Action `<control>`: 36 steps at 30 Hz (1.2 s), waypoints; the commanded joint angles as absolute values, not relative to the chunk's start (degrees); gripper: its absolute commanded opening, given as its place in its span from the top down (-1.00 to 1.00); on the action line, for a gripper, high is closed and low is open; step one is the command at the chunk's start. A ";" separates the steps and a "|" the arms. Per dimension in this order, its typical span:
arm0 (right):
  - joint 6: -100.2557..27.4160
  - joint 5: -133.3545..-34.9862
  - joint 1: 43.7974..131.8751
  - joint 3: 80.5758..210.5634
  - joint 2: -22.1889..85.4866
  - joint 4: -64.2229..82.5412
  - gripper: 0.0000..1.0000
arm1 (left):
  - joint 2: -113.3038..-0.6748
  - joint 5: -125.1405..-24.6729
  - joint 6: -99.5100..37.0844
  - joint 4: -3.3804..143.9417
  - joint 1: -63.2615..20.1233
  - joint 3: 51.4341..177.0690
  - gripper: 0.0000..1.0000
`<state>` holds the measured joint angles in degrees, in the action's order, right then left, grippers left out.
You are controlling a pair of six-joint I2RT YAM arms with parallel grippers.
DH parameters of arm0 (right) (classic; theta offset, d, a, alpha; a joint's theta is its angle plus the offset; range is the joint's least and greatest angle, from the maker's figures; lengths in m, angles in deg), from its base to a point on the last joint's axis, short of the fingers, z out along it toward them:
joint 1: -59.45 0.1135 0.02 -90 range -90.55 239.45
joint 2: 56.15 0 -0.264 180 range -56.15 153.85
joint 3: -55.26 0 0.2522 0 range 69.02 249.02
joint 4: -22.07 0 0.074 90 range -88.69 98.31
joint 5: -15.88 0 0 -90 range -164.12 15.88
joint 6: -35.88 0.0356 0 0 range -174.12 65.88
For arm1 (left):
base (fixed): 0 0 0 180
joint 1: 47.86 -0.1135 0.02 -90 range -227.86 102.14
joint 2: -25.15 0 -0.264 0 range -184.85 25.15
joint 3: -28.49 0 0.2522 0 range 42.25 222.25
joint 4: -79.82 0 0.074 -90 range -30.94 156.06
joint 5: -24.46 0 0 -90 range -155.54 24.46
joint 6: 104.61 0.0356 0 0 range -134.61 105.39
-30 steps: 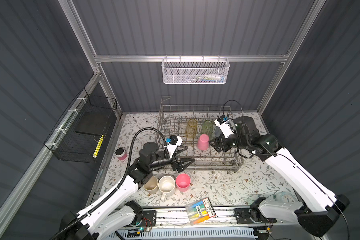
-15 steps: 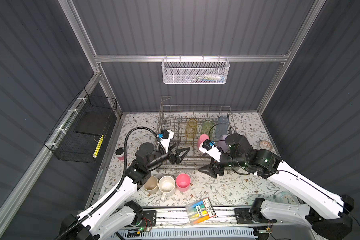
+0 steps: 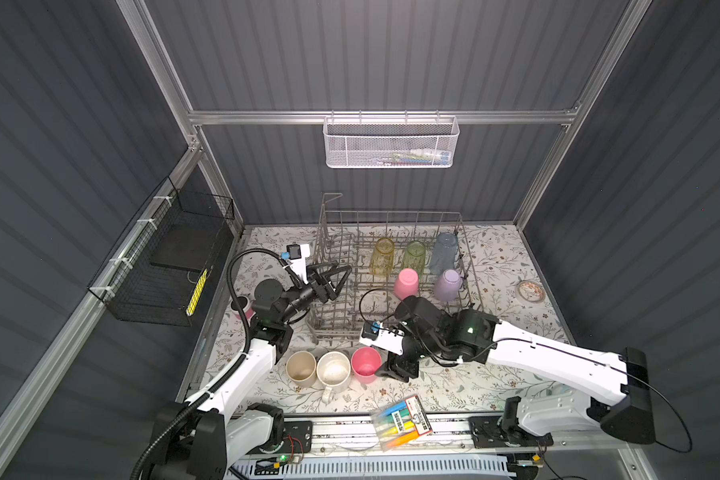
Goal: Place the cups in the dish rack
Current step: 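Move the right gripper down to the magenta cup on the table, then close the right gripper on the magenta cup's rim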
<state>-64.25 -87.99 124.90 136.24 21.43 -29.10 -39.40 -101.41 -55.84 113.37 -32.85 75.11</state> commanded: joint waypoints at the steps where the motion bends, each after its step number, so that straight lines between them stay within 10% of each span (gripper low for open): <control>1: -66.45 -84.30 126.90 138.43 24.56 -29.07 -0.28 | -39.64 -103.80 -58.73 119.09 -34.18 75.30 -0.69; 36: -71.27 -80.23 130.25 148.55 46.11 -37.91 0.18 | -29.68 -101.94 -51.89 108.57 -35.64 75.05 -0.72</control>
<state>-70.33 -81.34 129.76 146.77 44.79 -35.26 -30.72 -102.42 -53.44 109.24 -35.21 75.13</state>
